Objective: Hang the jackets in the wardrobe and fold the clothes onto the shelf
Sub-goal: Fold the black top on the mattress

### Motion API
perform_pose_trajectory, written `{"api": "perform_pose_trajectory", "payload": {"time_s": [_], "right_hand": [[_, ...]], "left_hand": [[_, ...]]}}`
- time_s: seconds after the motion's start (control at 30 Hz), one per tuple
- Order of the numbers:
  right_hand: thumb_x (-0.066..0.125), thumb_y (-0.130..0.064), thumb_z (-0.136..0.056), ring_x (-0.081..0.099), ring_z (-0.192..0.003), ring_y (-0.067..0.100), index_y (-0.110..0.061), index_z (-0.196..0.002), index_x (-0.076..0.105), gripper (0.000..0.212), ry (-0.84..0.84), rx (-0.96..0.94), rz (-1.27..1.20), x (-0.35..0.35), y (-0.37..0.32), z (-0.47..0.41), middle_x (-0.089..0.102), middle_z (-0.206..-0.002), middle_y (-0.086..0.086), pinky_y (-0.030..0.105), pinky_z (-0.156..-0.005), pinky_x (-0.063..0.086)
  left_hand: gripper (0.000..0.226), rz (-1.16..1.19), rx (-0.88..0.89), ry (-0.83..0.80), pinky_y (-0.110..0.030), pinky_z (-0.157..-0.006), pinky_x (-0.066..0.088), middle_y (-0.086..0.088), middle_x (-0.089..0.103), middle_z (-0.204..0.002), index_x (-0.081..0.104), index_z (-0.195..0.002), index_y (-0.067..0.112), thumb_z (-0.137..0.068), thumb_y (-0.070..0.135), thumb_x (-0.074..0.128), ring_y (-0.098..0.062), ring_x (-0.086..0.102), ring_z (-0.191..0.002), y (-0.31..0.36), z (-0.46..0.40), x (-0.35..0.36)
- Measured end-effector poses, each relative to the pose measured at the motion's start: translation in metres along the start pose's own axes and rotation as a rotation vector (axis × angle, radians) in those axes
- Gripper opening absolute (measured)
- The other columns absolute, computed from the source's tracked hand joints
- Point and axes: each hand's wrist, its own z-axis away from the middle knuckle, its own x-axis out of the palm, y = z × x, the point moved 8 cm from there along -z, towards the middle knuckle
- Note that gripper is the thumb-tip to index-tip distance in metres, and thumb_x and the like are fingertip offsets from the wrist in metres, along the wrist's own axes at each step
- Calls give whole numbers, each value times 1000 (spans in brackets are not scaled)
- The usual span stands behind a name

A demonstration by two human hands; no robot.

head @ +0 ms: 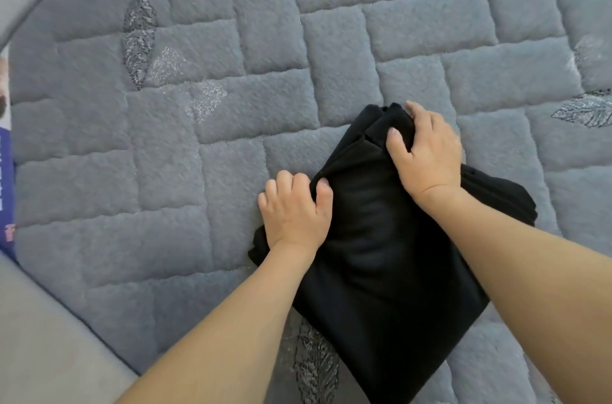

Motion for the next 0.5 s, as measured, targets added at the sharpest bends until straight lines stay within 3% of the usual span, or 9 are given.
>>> {"api": "perform_pose_trajectory", "payload": {"time_s": [0.1,0.2,0.27,0.4,0.5], "right_hand": [[44,-63,-77,52,-121,27,-27,-143,41,75,-181,41,-78,1,-11,-4,57,-131,3,44,-105,39],[60,-57,-61,68,-92,20,-27,-103,63,52,-528,177,-245,0,-36,3,71,-98,-4,34,-76,53],[67,-48,-63,69,-77,18,-23,-93,66,40,-659,139,-260,-13,-72,16,72,-86,0,29,-62,53],[67,-38,-69,63,-75,18,-22,-92,58,30,-550,-62,-286,-68,-161,55,65,-83,-2,29,-57,46],[66,-32,-77,58,-85,13,-31,-122,49,49,-447,-227,-368,-126,-231,115,59,-101,-10,31,-65,46]], "left_hand": [[43,54,44,-108,-36,-78,33,6,44,-83,45,-73,22,-99,49,23,-16,41,-81,-1,-3,-3],[40,321,-25,-347,-33,-66,32,6,50,-77,40,-72,22,-104,44,29,-15,47,-73,-16,9,-3],[38,427,-131,-440,-31,-59,32,1,54,-82,44,-78,22,-105,45,29,-15,51,-75,-33,26,-19],[38,381,-138,-258,-36,-59,34,-1,54,-79,41,-80,23,-104,48,27,-18,51,-72,-61,53,-120],[35,170,-64,-85,-37,-59,33,3,50,-70,33,-80,23,-105,47,26,-18,48,-62,-80,94,-240]]}}
